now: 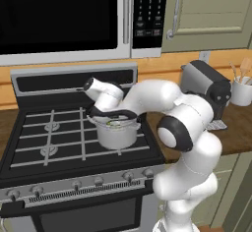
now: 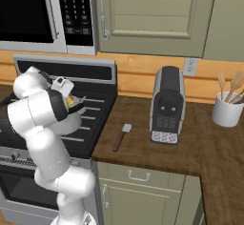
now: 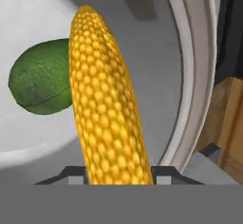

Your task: Put the avocado and corn in the pot. Retrieve the spatula and lightly stir the vegetables in the pot.

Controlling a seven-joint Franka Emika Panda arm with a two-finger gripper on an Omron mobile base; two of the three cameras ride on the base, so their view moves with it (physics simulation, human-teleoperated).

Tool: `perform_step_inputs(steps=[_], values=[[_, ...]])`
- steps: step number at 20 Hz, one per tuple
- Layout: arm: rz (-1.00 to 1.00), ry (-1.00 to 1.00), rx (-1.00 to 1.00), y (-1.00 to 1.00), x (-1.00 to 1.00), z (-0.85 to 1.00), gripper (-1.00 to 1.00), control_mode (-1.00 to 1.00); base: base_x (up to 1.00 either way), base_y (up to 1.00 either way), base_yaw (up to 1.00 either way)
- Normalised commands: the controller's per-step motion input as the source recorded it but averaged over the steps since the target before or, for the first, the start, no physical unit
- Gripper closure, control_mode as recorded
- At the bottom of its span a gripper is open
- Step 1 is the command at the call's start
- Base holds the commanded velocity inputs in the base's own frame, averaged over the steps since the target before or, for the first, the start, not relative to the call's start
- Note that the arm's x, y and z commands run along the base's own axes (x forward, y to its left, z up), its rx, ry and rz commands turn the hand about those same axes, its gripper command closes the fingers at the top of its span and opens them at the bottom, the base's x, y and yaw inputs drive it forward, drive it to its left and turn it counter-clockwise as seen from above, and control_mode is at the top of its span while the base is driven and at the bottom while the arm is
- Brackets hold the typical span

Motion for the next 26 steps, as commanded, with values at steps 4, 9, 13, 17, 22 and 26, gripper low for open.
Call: perform_step_inputs(steps=[4, 9, 13, 17, 22, 26], values=[[0.0, 0.05, -0.14, 0.22, 0.18, -0.28, 1.0, -1.0, 0.0, 0.0, 0.0], [0.0, 0.0, -0.09, 0.16, -0.14, -0.09, 1.0, -1.0, 0.0, 0.0, 0.0], [0.0, 0.0, -0.08, 0.01, -0.16, -0.1, 1.0, -1.0, 0.0, 0.0, 0.0], [-0.02, 0.0, -0.09, 0.0, -0.35, 0.0, -1.0, -1.0, 0.0, 0.0, 0.0], [-0.04, 0.0, -0.04, 0.0, -0.41, 0.0, -1.0, -1.0, 0.0, 0.0, 0.0], [-0.08, 0.0, 0.0, 0.0, -0.51, 0.05, -1.0, -1.0, 0.0, 0.0, 0.0]])
